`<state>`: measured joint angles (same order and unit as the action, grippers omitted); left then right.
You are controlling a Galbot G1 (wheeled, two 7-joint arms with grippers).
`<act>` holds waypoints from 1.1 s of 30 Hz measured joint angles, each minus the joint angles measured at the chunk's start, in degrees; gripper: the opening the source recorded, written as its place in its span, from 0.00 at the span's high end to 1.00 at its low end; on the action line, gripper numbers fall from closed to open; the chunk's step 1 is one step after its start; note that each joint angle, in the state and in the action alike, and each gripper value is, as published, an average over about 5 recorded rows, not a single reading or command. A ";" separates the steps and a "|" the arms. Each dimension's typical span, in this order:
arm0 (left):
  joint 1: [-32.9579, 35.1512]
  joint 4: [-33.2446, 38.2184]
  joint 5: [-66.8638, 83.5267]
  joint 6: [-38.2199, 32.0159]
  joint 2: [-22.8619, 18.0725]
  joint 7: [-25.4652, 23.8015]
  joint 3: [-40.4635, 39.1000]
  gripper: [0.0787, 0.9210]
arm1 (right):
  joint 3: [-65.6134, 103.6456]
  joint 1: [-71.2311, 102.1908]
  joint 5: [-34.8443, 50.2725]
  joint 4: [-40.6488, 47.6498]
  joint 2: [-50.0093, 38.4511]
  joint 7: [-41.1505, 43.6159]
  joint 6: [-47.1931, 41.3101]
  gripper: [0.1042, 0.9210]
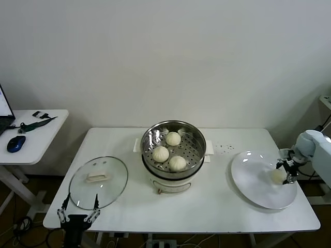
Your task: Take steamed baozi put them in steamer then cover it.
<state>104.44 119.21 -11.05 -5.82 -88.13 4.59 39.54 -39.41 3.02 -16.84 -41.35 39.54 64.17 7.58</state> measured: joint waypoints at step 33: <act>-0.20 0.94 1.74 -0.85 1.06 -0.18 -1.60 0.12 | -39.26 -40.14 43.38 -14.13 9.54 -1.34 -14.16 0.26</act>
<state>104.25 120.15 -9.31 -6.67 -87.07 4.41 37.94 -78.67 -37.12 26.54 -55.48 49.09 62.82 -6.58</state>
